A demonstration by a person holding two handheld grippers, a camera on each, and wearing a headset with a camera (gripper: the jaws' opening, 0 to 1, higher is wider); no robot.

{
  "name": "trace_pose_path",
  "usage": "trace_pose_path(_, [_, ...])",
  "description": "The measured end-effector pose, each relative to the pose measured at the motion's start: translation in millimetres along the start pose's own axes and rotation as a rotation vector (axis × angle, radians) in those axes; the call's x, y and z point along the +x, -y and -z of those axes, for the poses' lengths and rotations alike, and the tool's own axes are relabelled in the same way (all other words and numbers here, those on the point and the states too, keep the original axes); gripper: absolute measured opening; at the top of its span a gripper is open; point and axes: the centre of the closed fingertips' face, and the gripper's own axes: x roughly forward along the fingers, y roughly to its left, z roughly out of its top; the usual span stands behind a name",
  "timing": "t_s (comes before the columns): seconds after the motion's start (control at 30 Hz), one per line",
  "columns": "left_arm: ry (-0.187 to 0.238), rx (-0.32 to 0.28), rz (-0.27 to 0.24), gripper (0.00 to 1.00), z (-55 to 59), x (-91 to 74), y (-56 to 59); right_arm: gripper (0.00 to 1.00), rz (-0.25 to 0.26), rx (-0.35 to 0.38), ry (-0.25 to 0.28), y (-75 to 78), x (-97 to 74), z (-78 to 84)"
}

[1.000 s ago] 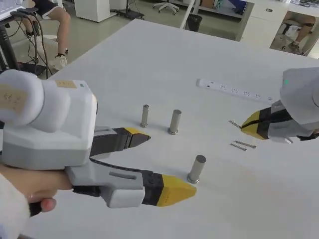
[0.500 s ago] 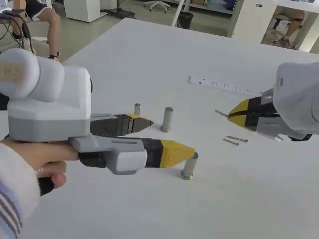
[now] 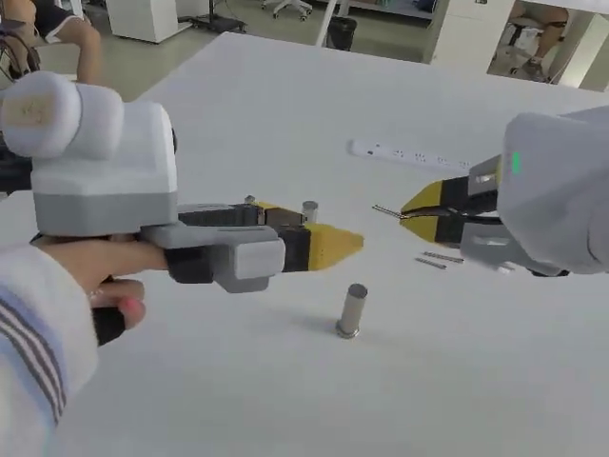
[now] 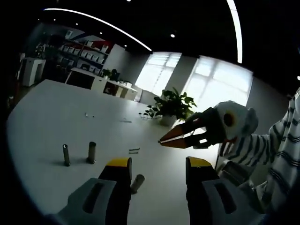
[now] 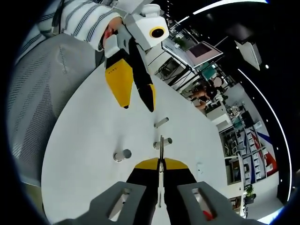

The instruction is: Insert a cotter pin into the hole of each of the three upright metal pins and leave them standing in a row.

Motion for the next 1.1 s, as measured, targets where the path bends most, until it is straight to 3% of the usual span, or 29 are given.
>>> trace_pose_path(0.27, [0.002, -0.014, 0.027, 0.33, -5.1, 10.0, 4.5, 0.00, -0.002, -0.026, 0.020, -4.1, -1.4, -12.6])
trace_pose_path(0.33, [-0.005, -0.024, 0.049, 0.26, -4.2, 11.9, 7.8, 0.00, -0.007, -0.026, 0.029, -5.7, -1.7, -16.3])
trace_pose_path(1.1, [-0.023, -0.056, 0.071, 0.02, -0.3, 20.1, 9.9, 0.00, -0.034, -0.076, 0.057, -16.8, 0.9, -38.7])
